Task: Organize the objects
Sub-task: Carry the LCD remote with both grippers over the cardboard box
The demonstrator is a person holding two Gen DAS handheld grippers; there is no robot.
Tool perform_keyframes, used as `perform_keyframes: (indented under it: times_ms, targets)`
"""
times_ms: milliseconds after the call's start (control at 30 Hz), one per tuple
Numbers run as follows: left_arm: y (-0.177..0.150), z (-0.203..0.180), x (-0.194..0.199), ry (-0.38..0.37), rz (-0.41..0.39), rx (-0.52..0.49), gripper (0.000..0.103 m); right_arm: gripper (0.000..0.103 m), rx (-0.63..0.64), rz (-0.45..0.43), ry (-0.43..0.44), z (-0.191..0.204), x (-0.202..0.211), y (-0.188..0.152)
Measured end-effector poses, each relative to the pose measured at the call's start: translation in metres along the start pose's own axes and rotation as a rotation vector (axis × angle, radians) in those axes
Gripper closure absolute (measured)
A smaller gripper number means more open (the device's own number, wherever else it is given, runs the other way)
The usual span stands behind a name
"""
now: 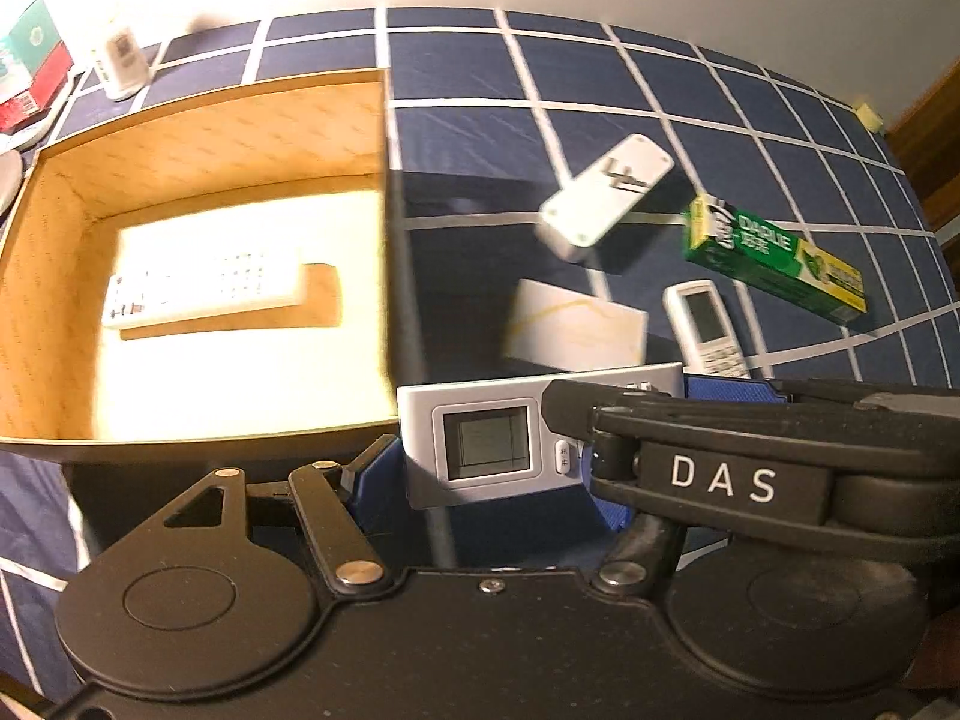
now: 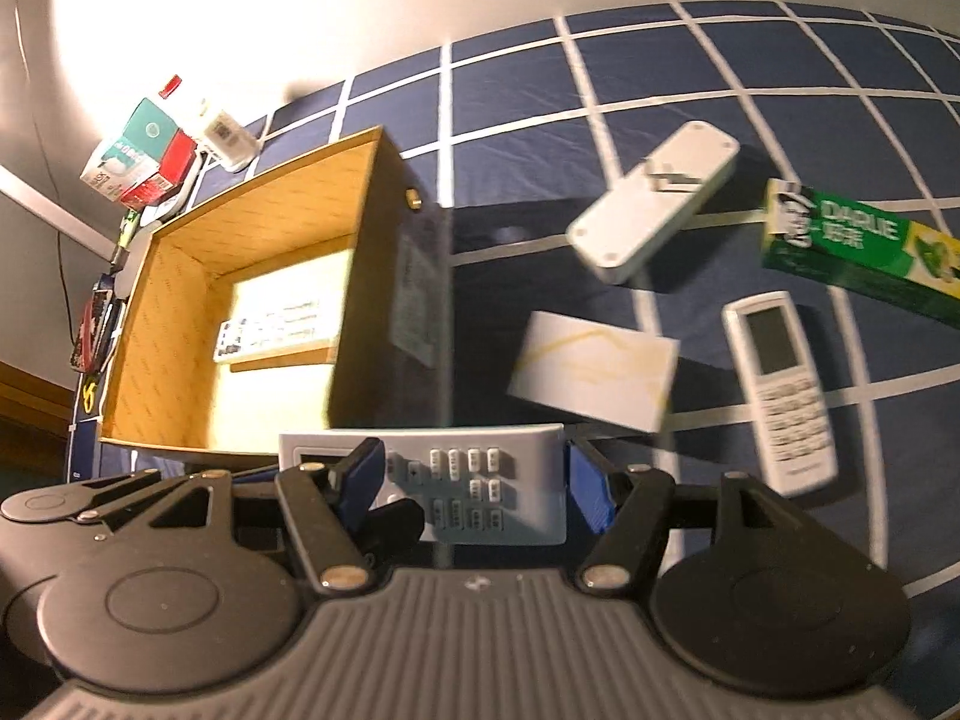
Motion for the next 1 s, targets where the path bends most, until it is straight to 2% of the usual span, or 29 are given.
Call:
perform_keyframes:
  times_ms: [233, 500, 1000]
  targets:
    - [-0.011, 0.051, 0.013, 0.009, -0.02, -0.005, 0.038, 0.038, 0.008, -0.018, 0.01, 0.051, -0.015, -0.015]
    - [-0.021, 0.099, 0.024, 0.008, -0.044, 0.036, 0.038, 0.038, 0.057, -0.018, 0.006, 0.101, -0.03, -0.023]
    - [-0.013, 0.165, 0.011, -0.002, -0.029, 0.098, 0.038, 0.038, 0.117, 0.033, -0.004, 0.157, -0.075, -0.014]
Point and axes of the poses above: each gripper's, at about its wrist camera, not at the fingertips, and x roughly against the way its jaws point, z to its left, y to its top, the point moved 10 cm from there along -x, roughly the way its jaws point, and after that the axes turned 14 degrees about -x, right-handed, at the moved point
